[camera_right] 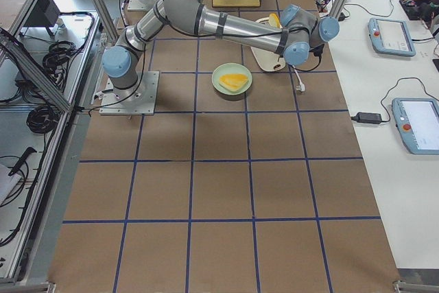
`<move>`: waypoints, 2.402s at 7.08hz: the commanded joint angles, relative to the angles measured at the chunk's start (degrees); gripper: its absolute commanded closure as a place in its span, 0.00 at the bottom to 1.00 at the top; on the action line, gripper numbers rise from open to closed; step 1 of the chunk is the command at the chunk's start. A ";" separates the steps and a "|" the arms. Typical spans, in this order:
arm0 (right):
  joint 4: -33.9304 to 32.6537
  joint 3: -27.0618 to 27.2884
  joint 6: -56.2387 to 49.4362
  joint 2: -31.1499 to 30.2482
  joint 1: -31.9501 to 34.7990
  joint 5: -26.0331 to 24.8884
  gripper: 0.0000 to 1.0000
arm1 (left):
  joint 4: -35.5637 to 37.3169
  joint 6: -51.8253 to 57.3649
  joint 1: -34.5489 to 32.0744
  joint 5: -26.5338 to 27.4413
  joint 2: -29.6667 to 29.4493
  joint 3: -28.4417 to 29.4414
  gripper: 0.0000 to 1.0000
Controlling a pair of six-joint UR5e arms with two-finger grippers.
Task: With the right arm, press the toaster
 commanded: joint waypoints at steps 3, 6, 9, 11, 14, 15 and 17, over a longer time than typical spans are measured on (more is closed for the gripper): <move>0.30 0.20 -0.09 1.66 0.00 0.10 0.98 | -0.02 0.00 0.00 0.00 0.00 0.00 0.00; 0.30 0.02 -0.18 2.71 -0.08 0.01 0.98 | -0.02 0.00 0.00 0.00 0.00 0.00 0.00; 0.30 0.11 -0.18 3.15 -0.08 -0.07 0.98 | -0.02 0.00 0.00 0.00 0.00 0.00 0.00; 0.30 0.02 -0.18 3.68 -0.08 -0.07 0.98 | -0.02 0.00 0.00 0.00 0.00 0.09 0.00; 0.21 -0.33 0.87 -0.08 0.18 -1.82 0.94 | -0.02 0.00 0.00 0.00 0.00 0.09 0.00; 0.21 -0.24 1.14 -2.71 0.35 -4.35 0.79 | -0.02 0.00 0.00 0.00 0.00 0.00 0.00; -0.31 -0.16 4.02 -8.25 1.57 -9.62 0.00 | -0.02 0.00 0.00 0.00 0.00 0.00 0.00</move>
